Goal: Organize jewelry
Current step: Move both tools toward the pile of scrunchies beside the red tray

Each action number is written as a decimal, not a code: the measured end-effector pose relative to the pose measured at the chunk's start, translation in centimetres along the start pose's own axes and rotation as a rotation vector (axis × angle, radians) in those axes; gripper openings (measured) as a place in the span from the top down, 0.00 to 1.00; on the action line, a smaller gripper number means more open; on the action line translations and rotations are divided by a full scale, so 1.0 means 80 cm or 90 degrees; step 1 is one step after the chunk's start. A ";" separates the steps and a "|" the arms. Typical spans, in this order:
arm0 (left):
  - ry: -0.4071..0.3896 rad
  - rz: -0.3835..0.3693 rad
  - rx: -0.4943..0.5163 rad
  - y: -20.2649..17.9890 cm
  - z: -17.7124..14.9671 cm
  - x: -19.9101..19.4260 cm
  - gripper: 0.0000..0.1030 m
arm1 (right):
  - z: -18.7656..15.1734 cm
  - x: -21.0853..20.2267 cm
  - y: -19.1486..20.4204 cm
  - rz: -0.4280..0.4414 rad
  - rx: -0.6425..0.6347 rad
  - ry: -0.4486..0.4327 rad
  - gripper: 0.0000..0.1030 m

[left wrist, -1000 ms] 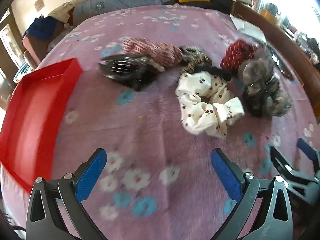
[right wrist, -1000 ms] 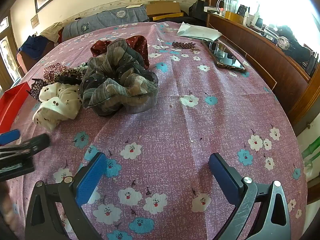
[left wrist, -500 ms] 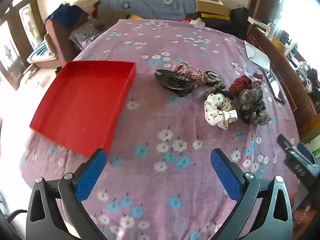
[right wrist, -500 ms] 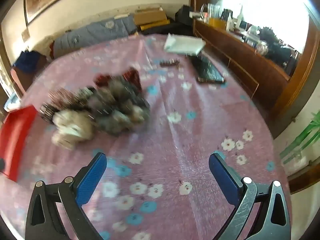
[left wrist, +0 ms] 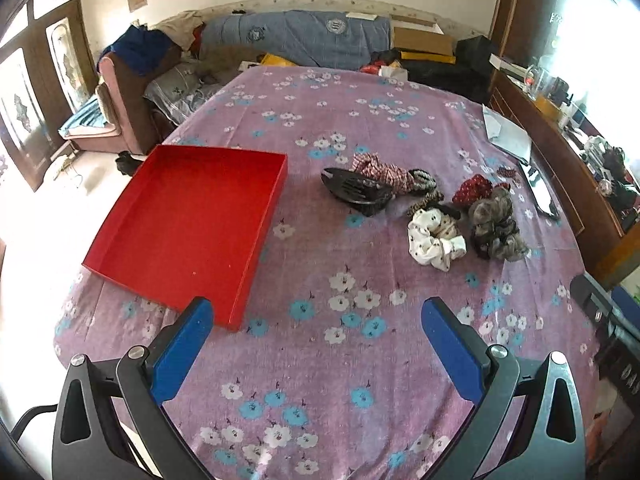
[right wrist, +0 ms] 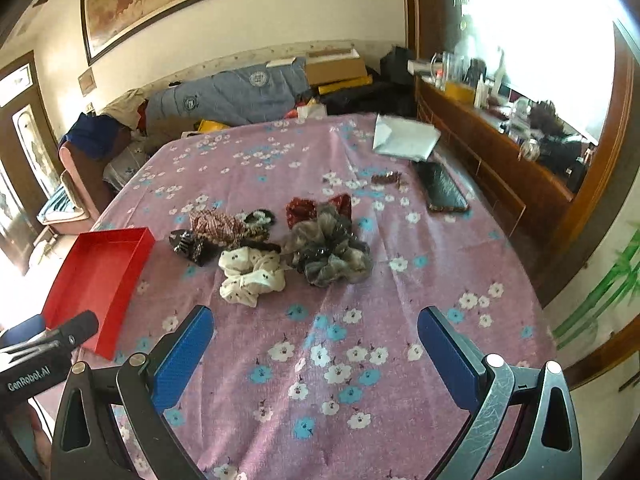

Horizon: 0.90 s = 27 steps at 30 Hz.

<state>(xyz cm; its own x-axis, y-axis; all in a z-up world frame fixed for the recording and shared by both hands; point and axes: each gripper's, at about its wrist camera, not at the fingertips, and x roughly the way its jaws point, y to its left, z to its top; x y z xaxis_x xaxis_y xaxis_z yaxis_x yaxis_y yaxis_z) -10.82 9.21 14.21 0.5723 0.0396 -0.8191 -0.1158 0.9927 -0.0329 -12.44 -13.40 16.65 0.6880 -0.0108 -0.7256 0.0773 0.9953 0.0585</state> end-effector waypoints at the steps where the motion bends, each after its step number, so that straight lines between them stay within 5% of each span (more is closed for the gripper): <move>1: 0.002 -0.004 0.004 0.002 0.000 0.001 0.00 | 0.001 0.000 0.001 -0.006 0.004 0.000 0.00; 17: -0.014 -0.072 0.040 0.035 0.014 0.005 0.00 | -0.001 0.020 0.043 -0.054 0.012 0.053 0.00; 22: -0.002 -0.029 0.054 0.047 0.026 0.020 0.00 | -0.005 0.027 0.058 -0.059 0.016 0.075 0.00; 27: 0.006 -0.036 0.047 0.064 0.033 0.030 0.00 | -0.006 0.020 0.074 -0.071 0.004 0.068 0.00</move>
<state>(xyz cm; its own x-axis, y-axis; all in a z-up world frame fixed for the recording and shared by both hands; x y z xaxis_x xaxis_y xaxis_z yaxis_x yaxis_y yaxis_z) -7.92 14.68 13.61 0.5687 -0.0178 -0.8224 -0.0235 0.9990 -0.0379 -11.19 -7.45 15.52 0.5942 -0.1109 -0.7967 0.1534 0.9879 -0.0232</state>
